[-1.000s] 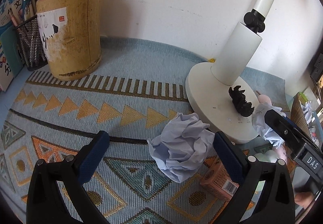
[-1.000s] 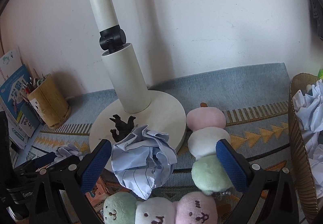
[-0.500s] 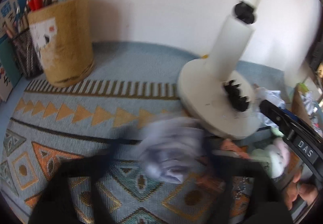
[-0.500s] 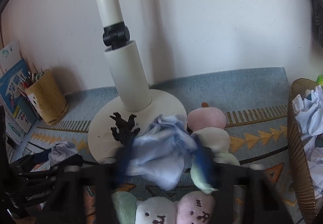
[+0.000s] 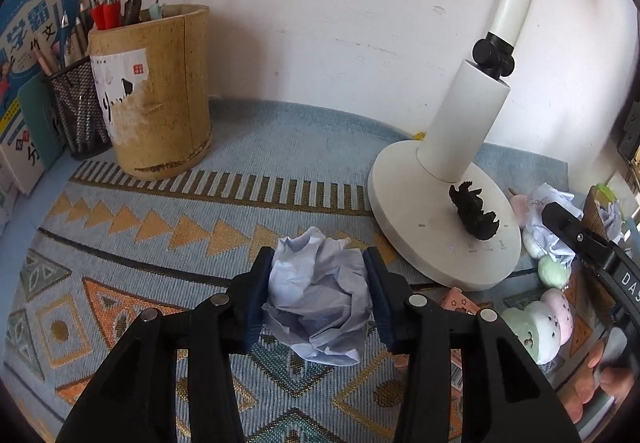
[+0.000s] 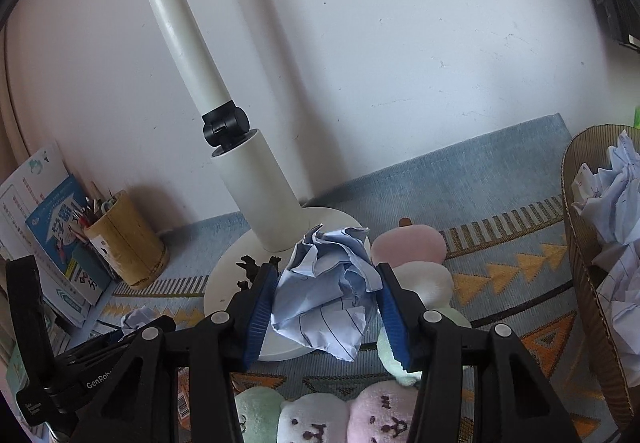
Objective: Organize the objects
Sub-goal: 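Hold both grasped paper balls above the rug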
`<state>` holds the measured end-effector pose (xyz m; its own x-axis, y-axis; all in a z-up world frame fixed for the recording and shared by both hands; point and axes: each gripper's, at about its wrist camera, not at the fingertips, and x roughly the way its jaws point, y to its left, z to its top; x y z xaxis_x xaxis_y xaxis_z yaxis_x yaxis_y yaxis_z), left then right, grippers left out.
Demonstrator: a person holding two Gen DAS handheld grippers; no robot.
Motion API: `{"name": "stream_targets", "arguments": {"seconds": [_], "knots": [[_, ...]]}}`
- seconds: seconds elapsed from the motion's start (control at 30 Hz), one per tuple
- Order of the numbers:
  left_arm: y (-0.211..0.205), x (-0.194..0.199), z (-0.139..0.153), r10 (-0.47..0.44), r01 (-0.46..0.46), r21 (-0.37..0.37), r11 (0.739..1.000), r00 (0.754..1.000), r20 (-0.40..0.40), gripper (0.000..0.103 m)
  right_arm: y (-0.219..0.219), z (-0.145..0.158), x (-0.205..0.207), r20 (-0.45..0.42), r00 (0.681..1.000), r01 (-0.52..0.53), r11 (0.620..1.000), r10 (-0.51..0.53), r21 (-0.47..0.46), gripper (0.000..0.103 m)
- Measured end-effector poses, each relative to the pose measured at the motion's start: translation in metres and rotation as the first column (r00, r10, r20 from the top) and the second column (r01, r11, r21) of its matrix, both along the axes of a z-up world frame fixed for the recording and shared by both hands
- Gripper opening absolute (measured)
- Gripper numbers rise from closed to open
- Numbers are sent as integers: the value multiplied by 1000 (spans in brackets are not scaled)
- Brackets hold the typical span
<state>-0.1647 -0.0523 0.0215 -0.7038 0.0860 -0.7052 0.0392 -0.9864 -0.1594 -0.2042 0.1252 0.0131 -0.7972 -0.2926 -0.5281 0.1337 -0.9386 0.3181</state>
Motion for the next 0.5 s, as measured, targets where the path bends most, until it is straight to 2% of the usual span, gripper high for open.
{"name": "stream_targets", "arguments": {"seconds": [0.3,0.43,0.5], "knots": [[13,-6,3,-3,3,0,1000,1000,12,42,-6,1,1,-10,1000,-18,999,18,30,49],[-9,-14,-16,7,-7,24,1000,1000,21,42,-12,2,1,-10,1000,-28,998,29,55,49],[-10,-15,-16,10,-11,28,1000,1000,26,42,-12,2,1,-10,999,-30,998,31,58,49]]}}
